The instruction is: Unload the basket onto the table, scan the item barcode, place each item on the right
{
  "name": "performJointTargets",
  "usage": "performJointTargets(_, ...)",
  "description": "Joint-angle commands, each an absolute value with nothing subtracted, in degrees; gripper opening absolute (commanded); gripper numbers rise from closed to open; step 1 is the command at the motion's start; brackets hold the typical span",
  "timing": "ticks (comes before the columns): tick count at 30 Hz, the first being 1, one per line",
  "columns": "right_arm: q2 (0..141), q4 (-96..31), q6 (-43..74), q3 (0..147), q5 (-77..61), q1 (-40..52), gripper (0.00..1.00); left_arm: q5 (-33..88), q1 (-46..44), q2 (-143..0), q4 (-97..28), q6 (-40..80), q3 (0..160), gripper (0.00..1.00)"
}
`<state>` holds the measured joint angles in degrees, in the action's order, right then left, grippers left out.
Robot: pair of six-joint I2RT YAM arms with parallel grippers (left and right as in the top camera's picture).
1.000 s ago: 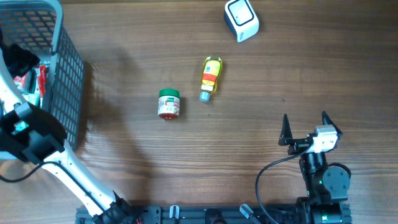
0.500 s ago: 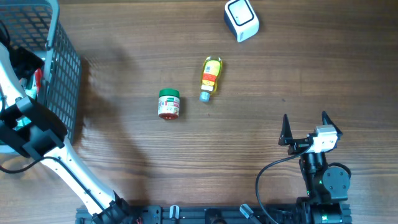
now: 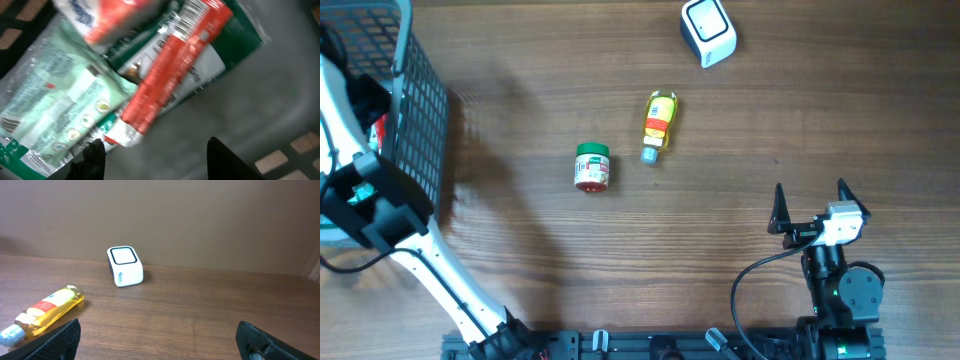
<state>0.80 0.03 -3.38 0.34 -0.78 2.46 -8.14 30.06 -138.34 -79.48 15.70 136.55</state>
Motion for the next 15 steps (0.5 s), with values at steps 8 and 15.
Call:
performJointTargets(8, 0.6, 0.4, -4.4, 0.3, 0.3, 2.3, 0.99, -21.3, 24.5, -138.3, -80.3, 13.7, 136.8, 0.53)
performJointTargets(15, 0.6, 0.4, -4.4, 0.3, 0.3, 2.3, 1.00, -23.9, 25.9, -138.4, -81.5, 13.9, 136.8, 0.52)
